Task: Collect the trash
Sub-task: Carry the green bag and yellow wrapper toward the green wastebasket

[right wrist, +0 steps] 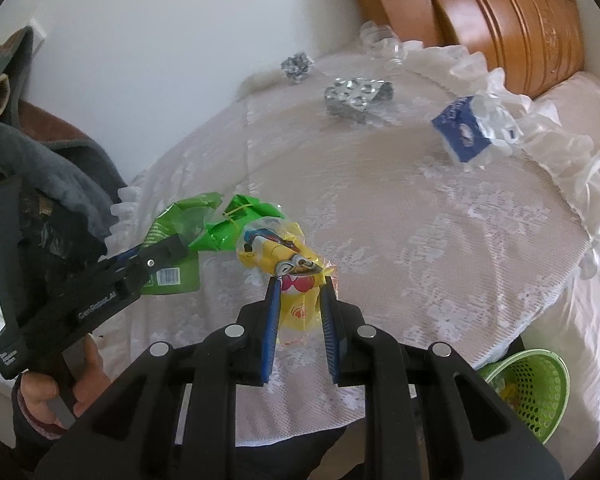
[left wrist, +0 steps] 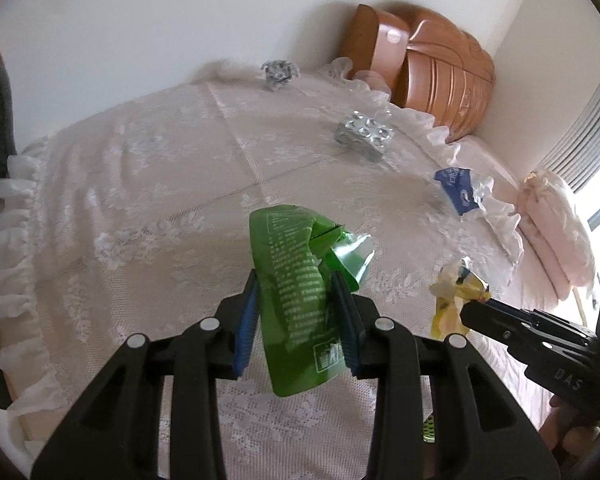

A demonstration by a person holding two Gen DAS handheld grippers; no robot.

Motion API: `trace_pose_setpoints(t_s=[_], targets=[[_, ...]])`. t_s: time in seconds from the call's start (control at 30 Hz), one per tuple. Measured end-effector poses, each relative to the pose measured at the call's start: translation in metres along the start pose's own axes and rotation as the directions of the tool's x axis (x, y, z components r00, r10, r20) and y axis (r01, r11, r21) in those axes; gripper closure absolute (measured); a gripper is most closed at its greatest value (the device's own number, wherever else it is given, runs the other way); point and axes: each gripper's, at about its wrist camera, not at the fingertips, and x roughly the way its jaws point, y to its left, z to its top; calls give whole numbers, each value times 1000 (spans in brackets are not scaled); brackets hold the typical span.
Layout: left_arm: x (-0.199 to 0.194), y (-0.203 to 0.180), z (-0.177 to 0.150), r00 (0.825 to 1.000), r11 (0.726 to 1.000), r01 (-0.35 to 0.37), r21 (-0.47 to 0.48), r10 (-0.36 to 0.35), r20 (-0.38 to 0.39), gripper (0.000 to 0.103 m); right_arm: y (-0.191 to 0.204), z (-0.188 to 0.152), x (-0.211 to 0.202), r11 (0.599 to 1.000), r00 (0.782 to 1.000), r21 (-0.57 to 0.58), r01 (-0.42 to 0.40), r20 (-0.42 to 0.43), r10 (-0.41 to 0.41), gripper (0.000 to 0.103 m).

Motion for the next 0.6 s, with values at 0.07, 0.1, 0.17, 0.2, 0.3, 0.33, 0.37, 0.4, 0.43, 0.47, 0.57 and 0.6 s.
trace_pose_setpoints(t_s=[0.07, 0.1, 0.17, 0.2, 0.3, 0.33, 0.37, 0.4, 0.43, 0.47, 0.57, 0.6], targets=[[-2, -3, 2, 999, 999, -35, 12, 35, 12, 68, -4, 0, -3, 1000, 1000, 8, 4, 5, -4, 82], [-3, -2, 4, 999, 999, -47, 6, 47, 18, 68, -7, 0, -5, 1000, 1000, 13, 6, 9, -6, 82], [-6, 3, 7, 997, 997, -75, -8, 75, 25, 68, -14, -2, -11, 1000, 1000, 27, 11, 18, -11, 82], [-8, 7, 9, 994, 994, -108, -12, 108, 34, 68, -18, -3, -13, 999, 1000, 33, 12, 22, -13, 82], [-12, 23, 12, 984, 985, -170, -40, 172, 49, 68, -27, -5, -19, 999, 999, 52, 14, 32, -16, 82], [-15, 29, 13, 982, 982, -179, -57, 182, 49, 68, -29, -5, -20, 998, 999, 56, 16, 35, -18, 82], [-17, 34, 14, 981, 981, -183, -67, 187, 50, 68, -31, -6, -21, 998, 999, 59, 17, 37, -19, 82], [-22, 38, 14, 979, 979, -191, -76, 196, 53, 68, -34, -6, -23, 998, 999, 63, 17, 40, -20, 82], [-26, 39, 15, 978, 978, -194, -77, 199, 58, 68, -37, -6, -25, 998, 999, 68, 18, 43, -21, 82], [-32, 38, 15, 978, 979, -193, -73, 197, 69, 68, -39, -6, -27, 997, 999, 71, 19, 46, -22, 82], [-44, 27, 13, 981, 984, -171, -45, 175, 89, 68, -45, -7, -32, 997, 998, 77, 21, 56, -25, 82], [-48, 21, 12, 983, 987, -156, -35, 159, 96, 68, -47, -8, -35, 997, 998, 80, 23, 62, -28, 82]])
